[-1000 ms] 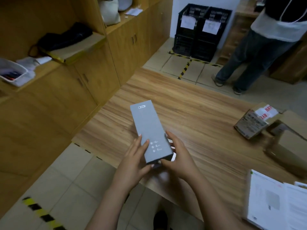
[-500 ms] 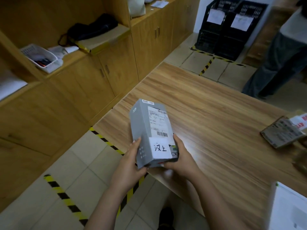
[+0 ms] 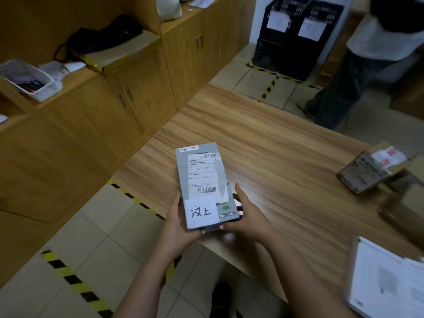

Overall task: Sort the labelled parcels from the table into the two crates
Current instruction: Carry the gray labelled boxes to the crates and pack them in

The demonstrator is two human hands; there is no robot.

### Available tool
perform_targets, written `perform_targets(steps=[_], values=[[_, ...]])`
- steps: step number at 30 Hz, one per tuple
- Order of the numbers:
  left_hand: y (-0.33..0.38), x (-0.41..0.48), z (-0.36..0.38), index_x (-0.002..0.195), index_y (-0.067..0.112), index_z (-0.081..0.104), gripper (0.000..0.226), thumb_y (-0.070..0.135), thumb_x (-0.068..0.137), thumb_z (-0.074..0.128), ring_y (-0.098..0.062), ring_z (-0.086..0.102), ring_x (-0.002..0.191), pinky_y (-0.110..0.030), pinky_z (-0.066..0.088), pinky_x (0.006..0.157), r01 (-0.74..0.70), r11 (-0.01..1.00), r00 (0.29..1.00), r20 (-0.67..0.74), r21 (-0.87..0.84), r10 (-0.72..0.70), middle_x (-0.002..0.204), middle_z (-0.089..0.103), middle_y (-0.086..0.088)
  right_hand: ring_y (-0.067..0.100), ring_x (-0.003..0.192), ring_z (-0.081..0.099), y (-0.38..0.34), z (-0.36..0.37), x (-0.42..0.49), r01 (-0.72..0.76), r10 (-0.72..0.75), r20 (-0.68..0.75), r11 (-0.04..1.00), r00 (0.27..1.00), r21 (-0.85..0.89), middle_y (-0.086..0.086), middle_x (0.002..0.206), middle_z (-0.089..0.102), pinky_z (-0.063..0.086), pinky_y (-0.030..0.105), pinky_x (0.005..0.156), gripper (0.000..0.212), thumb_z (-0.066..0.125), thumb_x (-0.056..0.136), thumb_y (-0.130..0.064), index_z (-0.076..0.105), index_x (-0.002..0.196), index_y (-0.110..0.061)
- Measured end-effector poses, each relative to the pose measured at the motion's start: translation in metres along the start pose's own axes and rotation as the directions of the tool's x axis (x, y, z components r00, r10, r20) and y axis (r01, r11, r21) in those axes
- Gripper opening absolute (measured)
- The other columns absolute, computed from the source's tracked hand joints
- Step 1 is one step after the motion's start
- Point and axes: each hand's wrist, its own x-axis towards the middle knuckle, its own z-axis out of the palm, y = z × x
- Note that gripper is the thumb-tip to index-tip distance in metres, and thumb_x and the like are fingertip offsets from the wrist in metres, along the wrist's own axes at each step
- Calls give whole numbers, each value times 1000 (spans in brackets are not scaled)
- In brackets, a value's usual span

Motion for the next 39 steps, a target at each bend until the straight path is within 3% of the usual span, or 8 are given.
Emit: perform_targets(steps=[3, 7, 12, 16, 19, 27, 34, 39], values=[[9, 1, 1, 128, 45, 28, 101, 1, 60, 88, 26, 51, 96, -8, 48, 72, -10, 1000, 998, 55, -23, 11, 105, 61, 31, -17, 108, 53, -4, -3, 3, 55, -55, 33, 998, 998, -14, -41, 125, 52, 46, 9, 83, 112, 88, 65, -14, 19, 144, -54], [19, -1, -2, 124, 59, 28, 100, 35, 45, 86, 24, 51, 101, -17, 51, 77, -4, 1000, 998, 61, -31, 6, 104, 57, 45, -21, 104, 52, -8, 1, -3, 81, -79, -30, 995, 996, 52, -46, 112, 54, 43, 2, 74, 109, 87, 66, -10, 24, 148, -47], [43, 1, 0, 147, 41, 20, 111, -4, 68, 83, 26, 42, 112, -8, 48, 78, -104, 994, 991, 85, -31, 106, 114, 50, 47, -4, 119, 52, -24, -15, -21, 170, -149, -174, 979, 973, 113, -26, 126, 56, 47, 9, 80, 110, 90, 63, -8, 29, 147, -44], [84, 2, 2, 150, 37, 19, 110, -8, 70, 80, 22, 38, 122, -4, 43, 84, -242, 970, 966, 88, -23, 243, 140, 40, 27, -1, 123, 52, -50, -41, -42, 288, -248, -274, 950, 929, 117, -24, 133, 54, 53, 23, 90, 108, 89, 64, -6, 29, 144, -49], [117, 1, 6, 151, 38, 17, 112, -2, 69, 82, 17, 35, 128, -10, 42, 94, -353, 935, 932, 80, -9, 353, 148, 35, 19, -7, 119, 51, -75, -64, -66, 360, -309, -351, 929, 884, 89, -36, 127, 52, 54, 21, 87, 107, 86, 68, -2, 28, 144, -50], [204, -18, 32, 152, 33, 17, 113, 15, 65, 87, -2, 30, 140, -22, 40, 107, -648, 760, 760, 103, 49, 641, 152, 31, 14, -11, 127, 42, -124, -117, -141, 528, -488, -533, 844, 691, -89, -27, 138, 47, 43, 5, 87, 110, 87, 69, -8, 22, 149, -46], [263, -41, 62, 152, 23, 18, 114, -2, 64, 86, -8, 32, 141, -26, 42, 106, -823, 568, 562, 164, 12, 811, 154, 31, 11, -5, 130, 43, -134, -153, -202, 567, -598, -637, 771, 487, -290, -26, 140, 47, 41, 9, 95, 110, 87, 69, -11, 21, 152, -39], [289, -54, 90, 152, 22, 19, 114, 4, 63, 89, -11, 34, 140, -26, 45, 102, -888, 458, 438, 232, -36, 869, 152, 32, 11, 1, 134, 41, -128, -172, -248, 542, -614, -687, 755, 388, -369, -24, 147, 40, 43, 17, 102, 111, 89, 68, -15, 20, 152, -39]])
